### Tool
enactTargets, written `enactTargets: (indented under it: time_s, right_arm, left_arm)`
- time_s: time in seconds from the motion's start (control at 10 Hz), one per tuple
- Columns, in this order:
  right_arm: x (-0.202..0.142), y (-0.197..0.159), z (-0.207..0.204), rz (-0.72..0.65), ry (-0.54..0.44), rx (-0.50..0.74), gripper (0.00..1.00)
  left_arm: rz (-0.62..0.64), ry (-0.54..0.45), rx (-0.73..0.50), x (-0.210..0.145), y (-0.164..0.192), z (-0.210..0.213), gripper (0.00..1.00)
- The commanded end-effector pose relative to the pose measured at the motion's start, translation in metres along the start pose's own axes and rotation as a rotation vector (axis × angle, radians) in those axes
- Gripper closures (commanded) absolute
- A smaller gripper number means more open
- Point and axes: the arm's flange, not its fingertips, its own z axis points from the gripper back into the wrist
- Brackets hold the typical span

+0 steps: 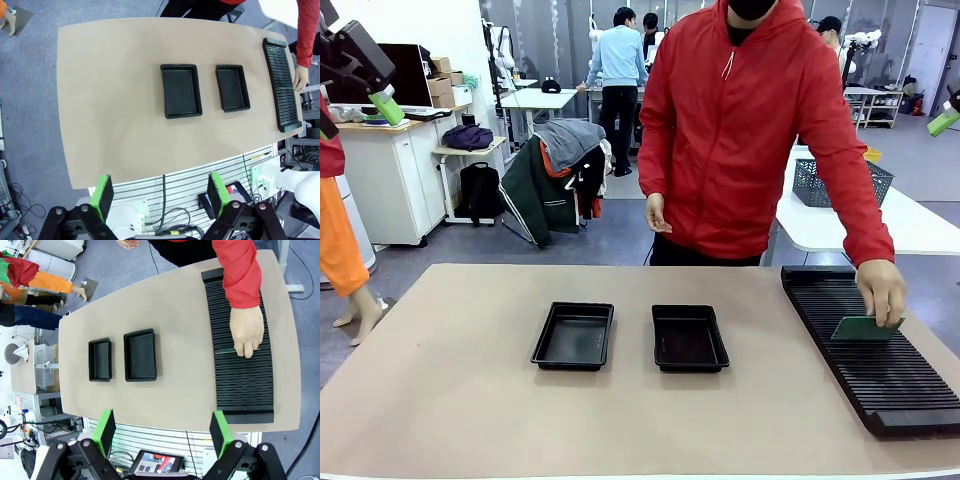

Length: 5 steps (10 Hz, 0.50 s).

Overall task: Inspect and transfer BCBs to ESD trays.
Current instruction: Pick up the Blank PCB from the PCB Rack and place it in the left ESD tray.

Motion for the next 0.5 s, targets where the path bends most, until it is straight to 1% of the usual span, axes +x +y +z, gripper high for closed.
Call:
enactTargets:
  time_s: [0.0, 0.4]
  right_arm:
    - [-0.0003, -0.0006, -0.0014, 0.001, 0.003, 0.001, 0.0]
    - [-0.0003, -0.0006, -0.0014, 0.001, 0.003, 0.001, 0.0]
  left_arm:
    - [0.001, 0.0, 0.0, -0.0003, 0.0, 0.0, 0.0]
    - [0.001, 0.0, 0.0, -0.0003, 0.0, 0.0, 0.0]
